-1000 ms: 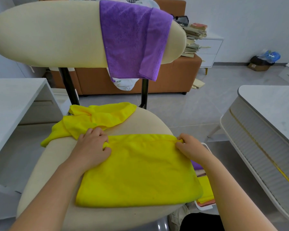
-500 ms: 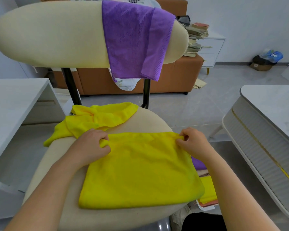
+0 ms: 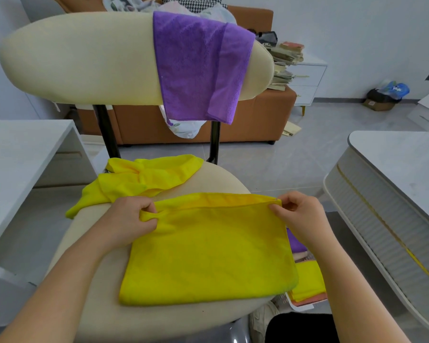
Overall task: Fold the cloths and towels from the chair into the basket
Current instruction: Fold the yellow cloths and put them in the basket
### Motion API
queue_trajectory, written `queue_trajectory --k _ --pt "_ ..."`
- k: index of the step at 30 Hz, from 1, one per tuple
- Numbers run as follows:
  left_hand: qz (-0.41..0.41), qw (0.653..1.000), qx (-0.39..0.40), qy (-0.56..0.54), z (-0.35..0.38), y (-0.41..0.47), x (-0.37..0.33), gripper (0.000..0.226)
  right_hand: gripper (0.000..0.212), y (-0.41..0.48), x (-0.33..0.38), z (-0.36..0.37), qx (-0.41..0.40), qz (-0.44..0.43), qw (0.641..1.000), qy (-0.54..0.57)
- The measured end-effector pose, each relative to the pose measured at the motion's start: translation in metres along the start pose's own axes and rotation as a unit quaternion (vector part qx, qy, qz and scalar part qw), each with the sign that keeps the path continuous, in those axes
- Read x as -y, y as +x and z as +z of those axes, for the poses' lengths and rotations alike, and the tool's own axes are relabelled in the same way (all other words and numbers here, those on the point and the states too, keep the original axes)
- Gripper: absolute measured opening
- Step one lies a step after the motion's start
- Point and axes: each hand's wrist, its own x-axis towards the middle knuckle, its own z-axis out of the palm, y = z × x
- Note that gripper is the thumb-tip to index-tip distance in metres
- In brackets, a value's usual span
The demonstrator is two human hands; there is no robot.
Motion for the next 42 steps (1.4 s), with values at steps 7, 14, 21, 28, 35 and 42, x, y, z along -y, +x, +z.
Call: queue_trajectory --k 7,14,21,28,35,42 --pt "0.013 0.999 -0.028 0.013 0.003 -0.004 0.0 0.032 0.008 0.007 0.011 0.006 -0.003 -0.015 1.0 0.006" --pt "0.011 0.998 -0.061 0.008 0.006 -0.001 0.0 0.028 0.004 0.009 0.01 0.004 -0.005 -0.04 0.999 -0.035" --pt "-0.079 0.953 -0.12 -0.267 0.009 0.006 -0.014 0.018 0.002 0.013 0.003 0.007 0.004 -0.039 0.997 -0.063" --pt "-0.142 0.977 -0.104 -0.122 0.02 0.008 -0.005 0.016 0.003 0.015 0.003 0.007 0.006 -0.048 0.996 -0.072" --pt "-0.104 0.992 -0.065 0.043 0.021 0.01 0.008 0.02 0.006 0.013 0.006 0.011 0.013 -0.047 0.996 -0.076" --pt "0.006 1.0 -0.014 0.013 -0.002 0.001 0.003 0.026 0.003 0.014 0.007 0.012 0.015 -0.044 0.996 -0.075"
